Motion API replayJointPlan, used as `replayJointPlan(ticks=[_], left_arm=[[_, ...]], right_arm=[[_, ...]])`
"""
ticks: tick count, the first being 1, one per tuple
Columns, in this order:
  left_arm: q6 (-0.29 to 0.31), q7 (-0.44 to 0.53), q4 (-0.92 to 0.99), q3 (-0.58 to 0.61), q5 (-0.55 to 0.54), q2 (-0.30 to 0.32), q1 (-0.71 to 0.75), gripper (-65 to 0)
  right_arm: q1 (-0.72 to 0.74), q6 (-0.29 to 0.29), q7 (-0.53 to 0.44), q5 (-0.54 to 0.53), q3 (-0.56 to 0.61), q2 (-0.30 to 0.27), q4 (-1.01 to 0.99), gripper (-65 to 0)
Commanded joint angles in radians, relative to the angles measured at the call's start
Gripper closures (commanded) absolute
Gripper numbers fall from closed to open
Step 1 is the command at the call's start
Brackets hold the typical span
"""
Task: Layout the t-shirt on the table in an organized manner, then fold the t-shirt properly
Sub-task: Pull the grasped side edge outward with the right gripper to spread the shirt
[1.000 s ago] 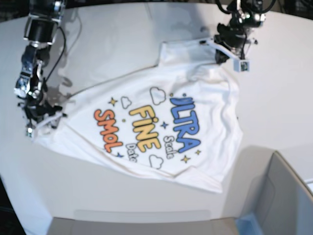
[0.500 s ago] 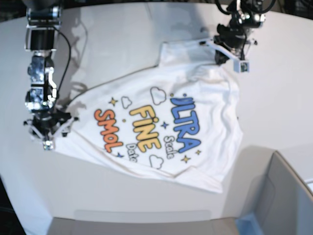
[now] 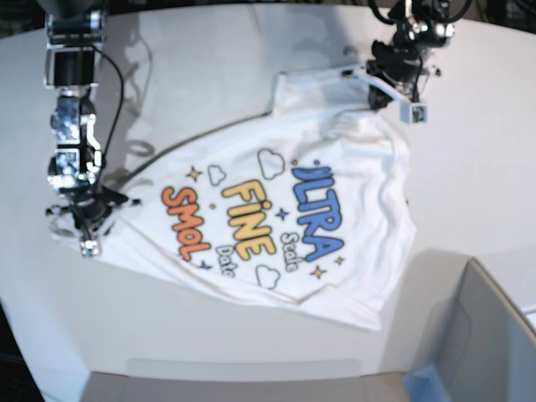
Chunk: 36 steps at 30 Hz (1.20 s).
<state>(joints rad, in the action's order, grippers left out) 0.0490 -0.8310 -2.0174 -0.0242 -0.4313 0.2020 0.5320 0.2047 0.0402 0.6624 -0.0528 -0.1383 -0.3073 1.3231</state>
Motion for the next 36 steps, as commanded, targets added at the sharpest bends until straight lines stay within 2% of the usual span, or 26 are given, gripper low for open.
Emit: replayJointPlan(ticks=[1, 7, 11, 16, 22, 32, 36], left_arm=[[-0.001, 0.016, -0.016, 0.0, -0.002, 0.003, 0.004, 0.0], [-0.001, 0.016, -0.016, 0.0, -0.002, 0.003, 0.006, 0.0], [-0.001, 0.016, -0.016, 0.0, -0.002, 0.001, 0.006, 0.0], [-0.001, 0.016, -0.016, -0.001, -0.002, 0.001, 0.006, 0.0], [-0.002, 0.016, -0.016, -0.007, -0.002, 0.001, 0.006, 0.0], [-0.005, 0.016, -0.018, -0.01, -0.002, 0.004, 0.084, 0.0], [-0.007, 0.012, -0.021, -0.049, -0.002, 0.007, 0.141, 0.0]], right_arm=[[0.025, -0.004, -0.025, -0.003, -0.007, -0.014, 0.029, 0.0], [-0.023, -0.004, -0.006, -0.025, -0.024, 0.009, 0.114, 0.0], [-0.127, 0.005, 0.109, -0.149, -0.169, 0.056, 0.269, 0.0], [-0.293, 0.036, 0.204, -0.351, -0.301, 0.058, 0.419, 0.0], [-0.452, 0.039, 0.228, -0.477, -0.447, 0.063, 0.477, 0.0], [-0.492, 0.039, 0.227, -0.526, -0.599, 0.064, 0.365, 0.0], [-0.508, 0.039, 0.228, -0.526, -0.607, 0.066, 0.367, 0.0]])
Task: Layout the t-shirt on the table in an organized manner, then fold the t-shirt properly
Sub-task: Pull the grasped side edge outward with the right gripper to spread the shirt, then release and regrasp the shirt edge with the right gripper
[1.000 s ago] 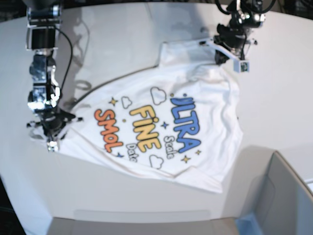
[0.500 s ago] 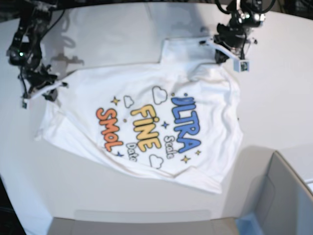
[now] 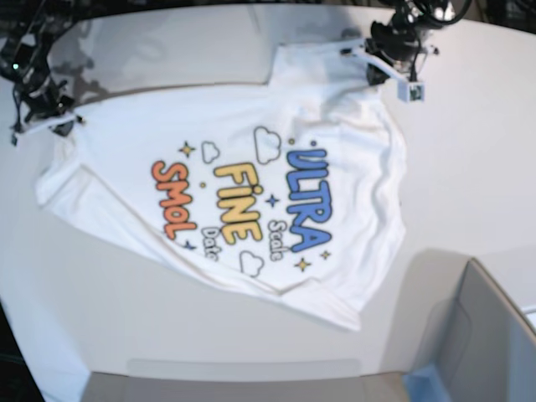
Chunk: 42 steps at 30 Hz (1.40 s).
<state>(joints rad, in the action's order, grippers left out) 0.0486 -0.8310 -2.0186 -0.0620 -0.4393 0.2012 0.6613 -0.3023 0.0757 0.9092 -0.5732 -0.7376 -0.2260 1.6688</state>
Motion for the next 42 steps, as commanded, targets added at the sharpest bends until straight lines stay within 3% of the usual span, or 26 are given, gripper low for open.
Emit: replayJointPlan(ticks=[1, 5, 9, 16, 23, 30, 35, 42], left_arm=[[-0.006, 0.003, -0.02, -0.02, 0.006, 0.008, 0.022, 0.0], [-0.005, -0.029, -0.021, -0.066, -0.037, 0.007, 0.047, 0.0], [-0.002, -0.035, -0.023, -0.161, -0.224, 0.013, 0.078, 0.0], [-0.002, -0.037, -0.023, -0.22, -0.474, 0.079, 0.108, 0.0], [-0.008, -0.037, -0.021, -0.223, -0.485, 0.08, 0.105, 0.0], [-0.01, -0.032, -0.023, -0.241, -0.487, 0.08, 0.097, 0.0], [-0.01, -0.029, -0.023, -0.264, -0.49, 0.077, 0.038, 0.0], [-0.011, -0.034, -0.026, -0.264, -0.614, 0.079, -0.068, 0.0]], right_arm=[[-0.01, 0.003, -0.023, -0.006, -0.004, -0.014, 0.024, 0.0], [-0.019, 0.005, -0.025, -0.006, 0.022, -0.014, 0.038, 0.0], [-0.011, 0.072, -0.025, -0.006, 0.017, -0.014, 0.06, 0.0], [-0.019, 0.082, -0.025, -0.006, 0.02, -0.014, 0.06, 0.0], [-0.062, 0.082, -0.109, -0.006, 0.019, -0.017, 0.06, 0.0], [-0.053, 0.083, -0.112, -0.006, 0.022, -0.022, 0.06, 0.0], [-0.018, 0.083, -0.169, -0.005, 0.028, -0.016, 0.058, 0.0], [0.01, 0.083, -0.216, -0.005, 0.088, -0.014, 0.049, 0.0]])
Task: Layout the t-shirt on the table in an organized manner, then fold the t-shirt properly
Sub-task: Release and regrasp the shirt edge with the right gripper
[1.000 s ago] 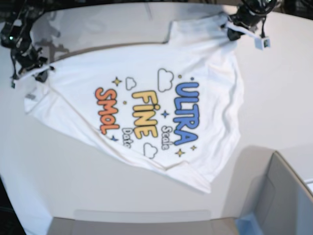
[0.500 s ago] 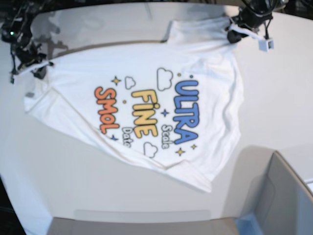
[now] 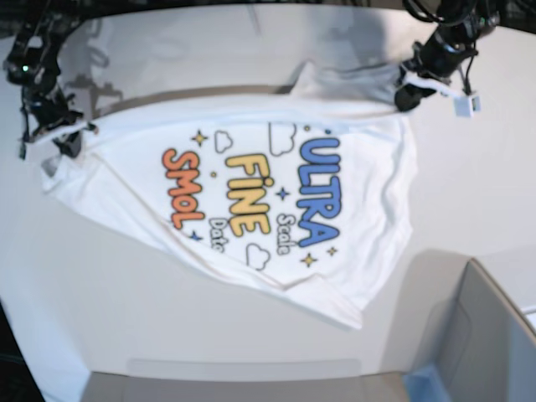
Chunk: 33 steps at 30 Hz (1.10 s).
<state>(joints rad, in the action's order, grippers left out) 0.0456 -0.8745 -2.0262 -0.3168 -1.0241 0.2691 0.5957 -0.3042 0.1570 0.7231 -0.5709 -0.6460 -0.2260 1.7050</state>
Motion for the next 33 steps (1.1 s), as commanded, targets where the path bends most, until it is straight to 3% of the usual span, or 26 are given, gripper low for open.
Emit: replayJointPlan(ticks=[1, 8, 22, 31, 33], left_arm=[[-0.008, 0.008, -0.018, -0.009, -0.037, 0.011, -0.016, 0.0], [-0.1, 0.007, -0.018, -0.006, -0.037, 0.014, -0.047, 0.0], [-0.102, 0.007, -0.015, -0.008, -0.031, 0.014, 0.028, 0.0], [-0.102, 0.007, -0.015, -0.002, -0.031, 0.014, 0.028, 0.0], [-0.102, 0.007, -0.014, -0.002, -0.031, 0.014, 0.028, 0.0]], right_arm=[[0.012, 0.002, -0.03, -0.007, 0.002, -0.014, 0.008, 0.0], [0.024, 0.002, -0.03, -0.007, 0.001, -0.013, -0.049, 0.0], [-0.226, -0.006, -0.023, -0.007, -0.038, 0.06, 0.033, 0.0], [-0.281, -0.007, -0.021, -0.007, -0.041, 0.052, 0.025, -0.3], [-0.303, -0.007, -0.021, -0.007, -0.041, 0.05, 0.036, -8.6]])
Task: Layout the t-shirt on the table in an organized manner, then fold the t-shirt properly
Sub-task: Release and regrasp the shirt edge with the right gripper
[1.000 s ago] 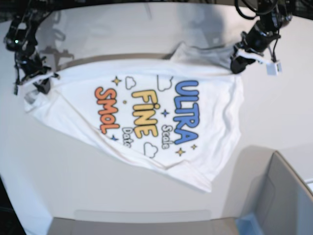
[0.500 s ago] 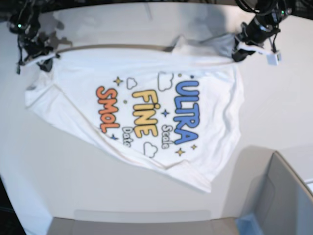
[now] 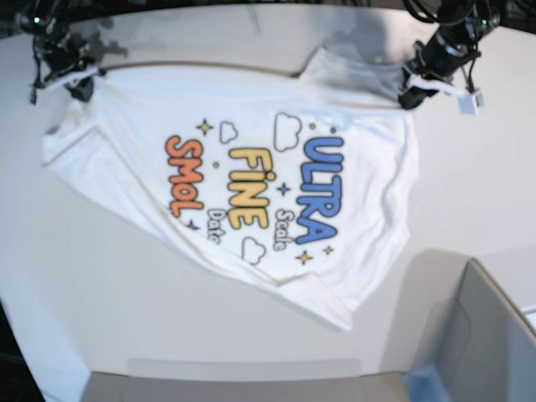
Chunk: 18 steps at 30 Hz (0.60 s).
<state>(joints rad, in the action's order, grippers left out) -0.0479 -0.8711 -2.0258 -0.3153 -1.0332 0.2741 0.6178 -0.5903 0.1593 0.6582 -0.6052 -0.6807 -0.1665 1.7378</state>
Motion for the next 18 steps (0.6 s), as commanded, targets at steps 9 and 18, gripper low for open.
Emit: replayJointPlan(ticks=[9, 18], left_arm=[[-0.008, 0.003, -0.009, -0.002, -0.022, 0.009, 0.003, 0.0], [-0.008, 0.003, -0.008, -0.002, -0.02, 0.009, -0.002, 0.0]], right_arm=[[-0.067, -0.01, 0.042, 0.034, -0.093, -0.018, 0.15, -30.6], [0.026, -0.007, 0.036, 0.336, 0.013, -0.123, 0.218, -30.5]])
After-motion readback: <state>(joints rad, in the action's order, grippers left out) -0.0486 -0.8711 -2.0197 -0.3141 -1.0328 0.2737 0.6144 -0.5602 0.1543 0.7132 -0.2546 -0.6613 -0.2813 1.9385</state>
